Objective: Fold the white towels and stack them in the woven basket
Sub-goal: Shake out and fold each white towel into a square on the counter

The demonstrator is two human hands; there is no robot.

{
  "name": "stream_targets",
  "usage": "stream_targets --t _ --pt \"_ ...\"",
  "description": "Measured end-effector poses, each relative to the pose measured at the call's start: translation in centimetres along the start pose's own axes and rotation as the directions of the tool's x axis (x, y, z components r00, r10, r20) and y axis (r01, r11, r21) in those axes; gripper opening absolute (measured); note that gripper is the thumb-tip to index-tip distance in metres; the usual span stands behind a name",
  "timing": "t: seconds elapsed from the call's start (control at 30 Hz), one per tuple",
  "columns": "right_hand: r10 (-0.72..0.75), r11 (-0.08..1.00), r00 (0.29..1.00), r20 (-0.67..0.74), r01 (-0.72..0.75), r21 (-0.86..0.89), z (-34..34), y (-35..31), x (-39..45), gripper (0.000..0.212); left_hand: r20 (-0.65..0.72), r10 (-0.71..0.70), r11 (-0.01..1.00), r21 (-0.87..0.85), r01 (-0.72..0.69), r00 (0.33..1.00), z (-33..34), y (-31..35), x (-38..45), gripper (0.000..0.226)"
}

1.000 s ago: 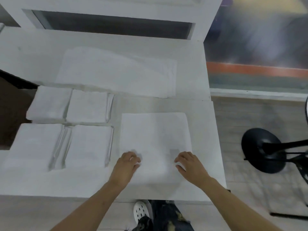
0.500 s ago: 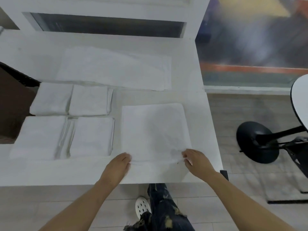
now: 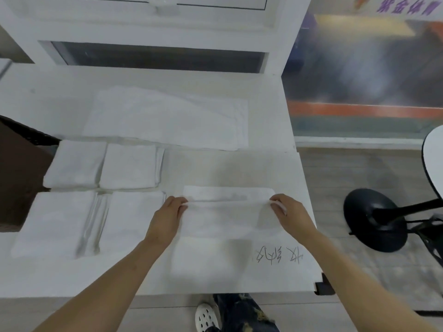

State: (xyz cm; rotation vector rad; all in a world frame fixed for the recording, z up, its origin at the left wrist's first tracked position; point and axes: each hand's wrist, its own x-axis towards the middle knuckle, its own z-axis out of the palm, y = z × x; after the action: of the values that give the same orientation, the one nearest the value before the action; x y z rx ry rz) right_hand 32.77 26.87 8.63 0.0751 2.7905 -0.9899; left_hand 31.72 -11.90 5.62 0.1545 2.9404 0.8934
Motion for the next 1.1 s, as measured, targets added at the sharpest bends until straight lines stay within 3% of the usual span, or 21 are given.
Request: stream_targets --t 0.37,0.5,0.6,0.7,0.77,0.87,1.0,1.1 --pt "0.049 0.976 0.996 0.080 -0.031 -0.217 1.7 1.9 8.7 0.028 0.019 -0.081 0.997 0.007 0.081 0.997 2.4 -0.8 8.6 0.026" --pt "-0.122 0.936 0.989 0.079 0.141 -0.323 4.1 1.9 9.6 0.037 -0.035 -0.045 0.986 0.160 0.050 0.998 4.2 -0.4 8.3 0.029" --pt "-0.237 0.901 0.944 0.230 0.302 -0.311 6.5 0.8 10.2 0.041 -0.010 0.107 0.944 0.314 -0.098 0.994 6.1 0.6 6.0 0.027" --pt "-0.261 0.855 0.873 0.411 0.407 -0.322 8.4 0.4 10.3 0.050 0.143 0.162 0.909 0.364 -0.205 0.976 8.3 1.4 3.1 0.040" --pt "-0.199 0.840 0.873 0.446 0.387 -0.381 8.7 0.6 9.8 0.055 0.230 0.128 0.895 0.392 -0.213 0.965 9.5 1.2 1.8 0.047" --pt "-0.123 0.829 0.918 0.377 0.304 -0.469 8.2 0.9 8.3 0.056 0.270 0.061 0.879 0.441 -0.180 0.961 10.1 1.4 2.0 0.056" --pt "0.035 0.891 0.947 0.320 0.116 -0.439 7.8 1.0 5.4 0.058 0.227 -0.076 0.902 0.431 -0.030 0.971 9.7 2.8 3.1 0.053" --pt "0.087 0.919 0.936 0.342 0.057 -0.389 7.9 1.1 4.0 0.058 0.181 -0.196 0.928 0.351 0.123 0.964 9.1 4.3 3.5 0.048"
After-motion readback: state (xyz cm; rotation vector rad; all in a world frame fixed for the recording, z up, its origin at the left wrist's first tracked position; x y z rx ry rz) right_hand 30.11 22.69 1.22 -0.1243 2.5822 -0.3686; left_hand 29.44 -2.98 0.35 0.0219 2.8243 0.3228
